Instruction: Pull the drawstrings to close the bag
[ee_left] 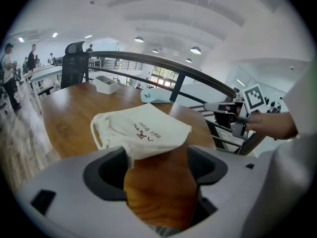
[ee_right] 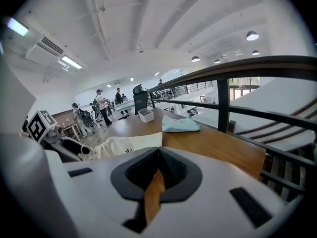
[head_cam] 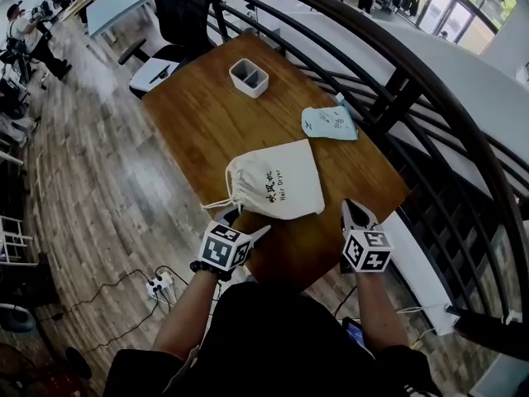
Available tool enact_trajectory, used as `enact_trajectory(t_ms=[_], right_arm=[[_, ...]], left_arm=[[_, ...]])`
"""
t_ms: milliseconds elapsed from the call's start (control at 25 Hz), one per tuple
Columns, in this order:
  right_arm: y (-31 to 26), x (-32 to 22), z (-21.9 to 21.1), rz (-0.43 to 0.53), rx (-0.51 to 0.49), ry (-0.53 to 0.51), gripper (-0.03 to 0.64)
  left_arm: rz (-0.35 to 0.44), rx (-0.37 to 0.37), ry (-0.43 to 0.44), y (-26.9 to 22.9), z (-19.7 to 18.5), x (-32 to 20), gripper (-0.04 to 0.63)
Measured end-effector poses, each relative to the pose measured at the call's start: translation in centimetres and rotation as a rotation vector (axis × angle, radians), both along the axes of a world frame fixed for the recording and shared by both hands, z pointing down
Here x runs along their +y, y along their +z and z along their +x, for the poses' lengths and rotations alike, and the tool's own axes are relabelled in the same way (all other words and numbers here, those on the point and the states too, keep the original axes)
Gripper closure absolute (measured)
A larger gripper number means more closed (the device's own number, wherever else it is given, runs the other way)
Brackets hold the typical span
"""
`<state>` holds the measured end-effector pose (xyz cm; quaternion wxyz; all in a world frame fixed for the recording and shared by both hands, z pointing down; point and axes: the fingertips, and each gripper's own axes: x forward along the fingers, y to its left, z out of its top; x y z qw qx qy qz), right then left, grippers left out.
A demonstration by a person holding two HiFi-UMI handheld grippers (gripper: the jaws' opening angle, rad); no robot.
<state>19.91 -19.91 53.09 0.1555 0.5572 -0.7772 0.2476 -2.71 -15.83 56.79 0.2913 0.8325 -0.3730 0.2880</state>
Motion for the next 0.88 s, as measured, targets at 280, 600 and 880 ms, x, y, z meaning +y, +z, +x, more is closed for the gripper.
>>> enact_trajectory(t_ms=[280, 600, 880], right_arm=[[0.3, 0.4, -0.7, 0.009, -0.032, -0.073, 0.598], [-0.1, 1.2, -1.5, 0.034, -0.081, -0.154, 0.585], [-3.5, 1.9, -1.9, 0.135, -0.096, -0.152, 0.605]], left_arm=[[-0.006, 0.006, -0.112, -0.3, -1.3, 3.0, 0.216], [0.083, -0.013, -0.23, -1.6, -2.0, 4.7, 0.219], [0.258, 0.003, -0.302, -5.4, -3.9, 2.8, 0.36]])
